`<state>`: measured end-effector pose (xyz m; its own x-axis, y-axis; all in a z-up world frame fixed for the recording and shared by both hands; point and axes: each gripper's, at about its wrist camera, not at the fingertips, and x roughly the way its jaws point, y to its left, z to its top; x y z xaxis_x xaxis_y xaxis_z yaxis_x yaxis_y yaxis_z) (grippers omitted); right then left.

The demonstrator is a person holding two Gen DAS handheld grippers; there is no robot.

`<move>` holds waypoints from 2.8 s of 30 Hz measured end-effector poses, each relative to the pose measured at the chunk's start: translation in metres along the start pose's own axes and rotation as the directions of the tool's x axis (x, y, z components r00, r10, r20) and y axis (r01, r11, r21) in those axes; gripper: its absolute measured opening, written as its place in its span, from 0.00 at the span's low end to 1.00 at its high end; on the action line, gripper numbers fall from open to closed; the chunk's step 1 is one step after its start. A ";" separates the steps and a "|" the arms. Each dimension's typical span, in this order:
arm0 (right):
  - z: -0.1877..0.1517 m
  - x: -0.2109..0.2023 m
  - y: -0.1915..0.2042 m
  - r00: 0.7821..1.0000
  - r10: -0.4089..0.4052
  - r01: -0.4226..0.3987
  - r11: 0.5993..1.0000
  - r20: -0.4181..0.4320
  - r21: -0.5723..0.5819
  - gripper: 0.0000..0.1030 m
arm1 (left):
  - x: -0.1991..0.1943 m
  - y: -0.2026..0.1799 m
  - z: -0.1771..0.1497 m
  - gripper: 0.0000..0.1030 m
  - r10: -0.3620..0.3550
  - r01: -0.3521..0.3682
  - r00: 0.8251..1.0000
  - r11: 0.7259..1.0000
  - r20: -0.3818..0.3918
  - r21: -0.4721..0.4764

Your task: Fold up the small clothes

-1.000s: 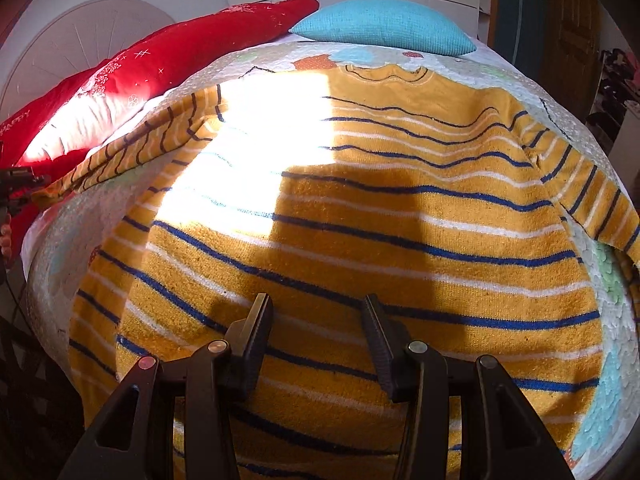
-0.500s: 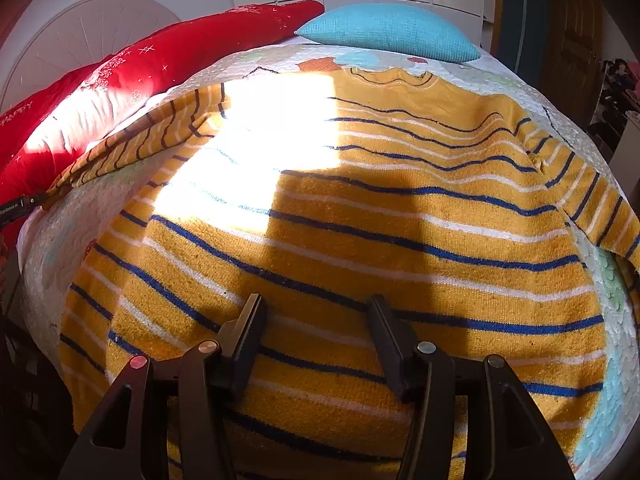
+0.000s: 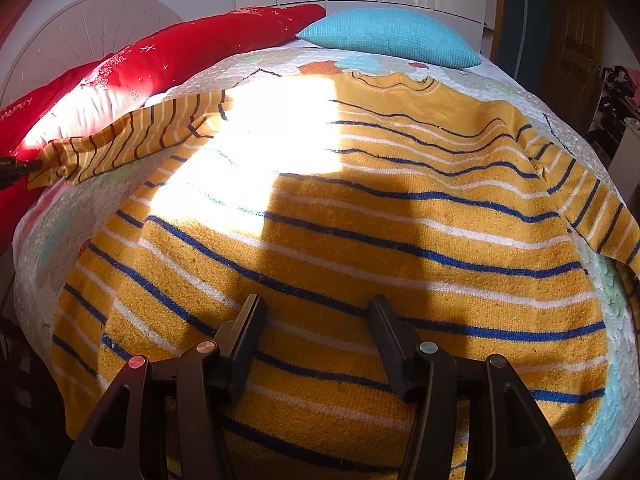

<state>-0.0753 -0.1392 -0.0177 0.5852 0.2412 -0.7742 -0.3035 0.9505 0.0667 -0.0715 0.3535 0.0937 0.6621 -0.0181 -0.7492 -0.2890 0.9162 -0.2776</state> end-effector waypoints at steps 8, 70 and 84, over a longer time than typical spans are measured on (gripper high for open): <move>0.008 -0.044 -0.033 0.988 0.120 -0.133 0.982 0.097 0.136 0.57 | -0.035 -0.169 0.004 0.06 -0.313 0.311 0.950 0.937 -0.013 0.160; 0.000 -0.075 -0.143 0.995 -0.087 0.071 0.952 0.041 0.298 0.28 | 0.046 -0.265 -0.176 0.77 0.118 -0.075 0.986 0.948 -0.122 0.310; -0.060 -0.072 -0.096 0.999 -0.002 0.013 0.972 -0.047 0.236 0.28 | 0.033 -0.281 -0.190 0.77 0.123 -0.079 0.988 0.925 -0.097 0.371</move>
<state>-0.1337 -0.2600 -0.0058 0.5498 0.2296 -0.8031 -0.1100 0.9730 0.2028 -0.1000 0.0192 0.0326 0.5511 0.0561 -0.8325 -0.0635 0.9977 0.0252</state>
